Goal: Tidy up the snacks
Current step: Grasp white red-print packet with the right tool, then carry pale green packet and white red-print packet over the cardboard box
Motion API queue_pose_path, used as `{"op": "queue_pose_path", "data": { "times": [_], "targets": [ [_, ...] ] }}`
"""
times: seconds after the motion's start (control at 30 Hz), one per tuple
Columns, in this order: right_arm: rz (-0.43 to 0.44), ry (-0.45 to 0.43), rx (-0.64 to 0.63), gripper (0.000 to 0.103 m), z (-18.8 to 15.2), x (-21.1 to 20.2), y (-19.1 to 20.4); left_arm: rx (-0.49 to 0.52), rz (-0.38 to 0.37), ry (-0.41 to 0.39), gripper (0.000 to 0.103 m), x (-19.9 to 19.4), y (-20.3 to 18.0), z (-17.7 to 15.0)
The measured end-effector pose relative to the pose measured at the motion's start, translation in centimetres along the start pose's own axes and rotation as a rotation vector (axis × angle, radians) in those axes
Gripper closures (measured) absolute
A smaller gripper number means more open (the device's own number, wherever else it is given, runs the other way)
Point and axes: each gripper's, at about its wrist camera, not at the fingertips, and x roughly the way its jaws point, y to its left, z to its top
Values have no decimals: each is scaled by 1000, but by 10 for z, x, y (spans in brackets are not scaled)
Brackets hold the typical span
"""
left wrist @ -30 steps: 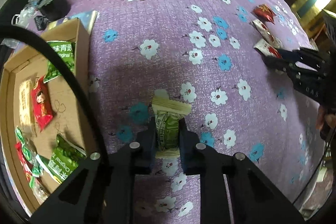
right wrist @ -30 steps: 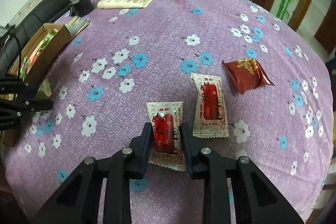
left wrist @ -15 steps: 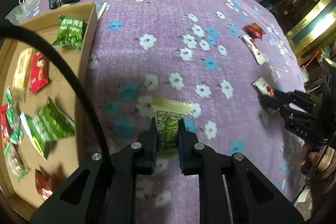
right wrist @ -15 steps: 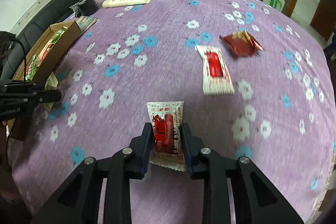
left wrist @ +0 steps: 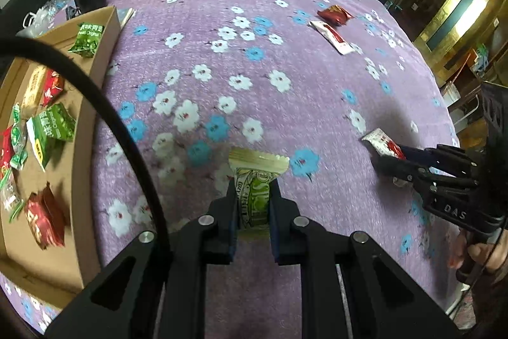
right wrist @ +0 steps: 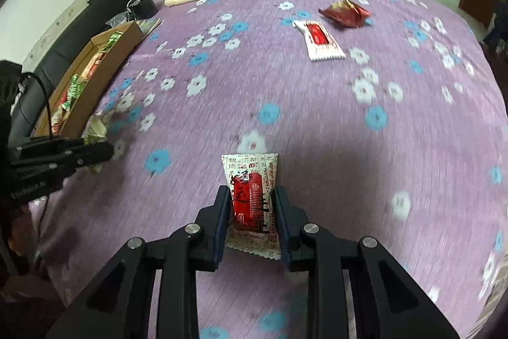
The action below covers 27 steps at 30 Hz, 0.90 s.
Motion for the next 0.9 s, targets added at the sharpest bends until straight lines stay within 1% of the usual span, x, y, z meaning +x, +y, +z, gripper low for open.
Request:
{"op": "queue_pose_path", "data": {
  "times": [0.13,0.27,0.37,0.67,0.8,0.9],
  "targets": [
    [0,-1,28,76,-13,-5,5,-3,10,-14,86,1,-5,-6],
    [-3,-5,47,76,-20,-9,10,3,19,-30,85,0,-8,-9],
    [-1,-12,50,76,-21,-10,16,6,11,-42,85,-4,-7,-10],
    [24,-20,22,76,-9,-7,48,3,-26,-57,85,-18,-2,-14],
    [45,-33,-14,76,1,-8,70,-26,-38,-96,85,-39,12,-12],
    [64,-50,-51,76,11,-10,91,-61,-30,-129,85,-56,30,-10]
  ]
}}
